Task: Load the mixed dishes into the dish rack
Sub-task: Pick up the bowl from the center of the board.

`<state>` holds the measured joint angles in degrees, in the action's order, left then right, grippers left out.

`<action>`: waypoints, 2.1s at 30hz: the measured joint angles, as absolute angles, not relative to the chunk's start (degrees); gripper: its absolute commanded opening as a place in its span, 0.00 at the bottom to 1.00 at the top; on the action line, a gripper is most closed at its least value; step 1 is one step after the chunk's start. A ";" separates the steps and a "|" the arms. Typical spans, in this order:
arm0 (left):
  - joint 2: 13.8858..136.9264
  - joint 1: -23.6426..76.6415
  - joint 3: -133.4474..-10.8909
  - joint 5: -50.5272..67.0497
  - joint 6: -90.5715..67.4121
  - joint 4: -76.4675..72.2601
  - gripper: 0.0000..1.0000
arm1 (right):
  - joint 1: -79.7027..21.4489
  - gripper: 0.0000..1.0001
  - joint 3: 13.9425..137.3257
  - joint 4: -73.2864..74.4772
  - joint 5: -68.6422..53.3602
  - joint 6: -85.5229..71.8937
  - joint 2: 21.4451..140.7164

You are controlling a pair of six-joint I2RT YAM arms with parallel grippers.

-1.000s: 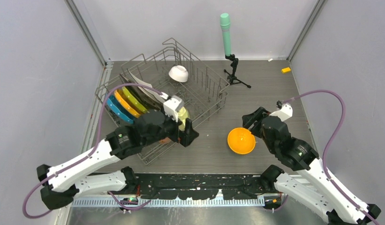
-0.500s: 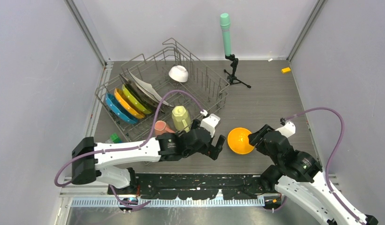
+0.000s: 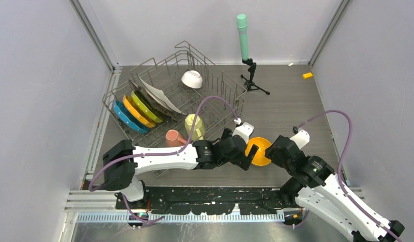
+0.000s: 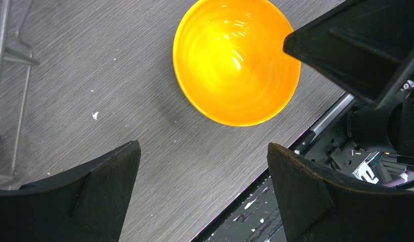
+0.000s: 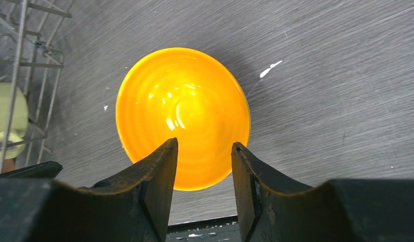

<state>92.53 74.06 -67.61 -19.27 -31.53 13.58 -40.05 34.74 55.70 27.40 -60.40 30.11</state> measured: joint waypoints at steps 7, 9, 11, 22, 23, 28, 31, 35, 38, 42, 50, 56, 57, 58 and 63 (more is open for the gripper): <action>95.74 71.35 -69.63 -17.28 -31.99 13.45 0.92 | -40.05 0.46 34.74 55.99 29.45 -61.30 34.63; 96.57 70.67 -70.02 -16.69 -32.47 13.50 0.89 | -40.05 0.45 34.74 56.31 30.17 -61.69 34.48; 97.67 70.04 -70.52 -16.40 -32.86 13.45 0.87 | -40.05 0.45 34.74 56.71 31.03 -62.08 33.61; 101.06 67.79 -72.36 -14.44 -34.09 13.76 0.76 | -40.05 0.42 32.14 56.80 32.34 -63.96 29.91; 101.16 67.70 -72.64 -14.37 -34.09 13.85 0.76 | -40.05 0.41 31.79 56.77 32.29 -64.16 30.20; 102.72 67.48 -75.05 -13.82 -34.13 14.04 0.72 | -40.05 0.38 30.59 55.68 31.99 -64.51 31.88; 103.18 67.46 -75.24 -13.69 -34.11 14.24 0.69 | -40.05 0.35 29.89 54.54 31.62 -64.53 32.01; 103.77 67.18 -75.24 -13.43 -33.69 15.05 0.67 | -40.05 0.35 29.45 53.71 31.18 -64.58 32.01; 103.92 66.89 -75.24 -12.91 -33.50 15.94 0.67 | -40.05 0.34 29.34 53.36 30.89 -64.64 32.01; 103.94 66.61 -75.24 -12.32 -33.15 16.29 0.66 | -40.05 0.34 29.32 53.12 30.79 -64.64 32.01; 104.36 66.46 -75.33 -10.87 -32.97 16.36 0.61 | -40.05 0.34 29.39 53.36 30.79 -64.71 31.97; 104.79 66.46 -75.83 -10.41 -32.99 16.51 0.62 | -40.05 0.33 31.79 56.14 32.16 -65.10 29.34; 104.79 66.46 -75.85 -10.39 -32.99 16.51 0.62 | -40.05 0.33 32.14 56.38 32.60 -65.32 28.82; 104.79 66.46 -75.85 -10.37 -32.99 16.56 0.62 | -40.05 0.33 32.34 56.64 33.01 -65.54 28.42; 104.79 66.46 -75.85 -10.31 -32.97 16.56 0.62 | -40.05 0.31 32.18 57.60 33.45 -66.85 28.56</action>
<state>104.79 66.46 -75.85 -10.31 -32.97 16.56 -40.05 32.18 57.60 33.45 -66.85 28.56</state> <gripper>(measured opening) 0.619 0.325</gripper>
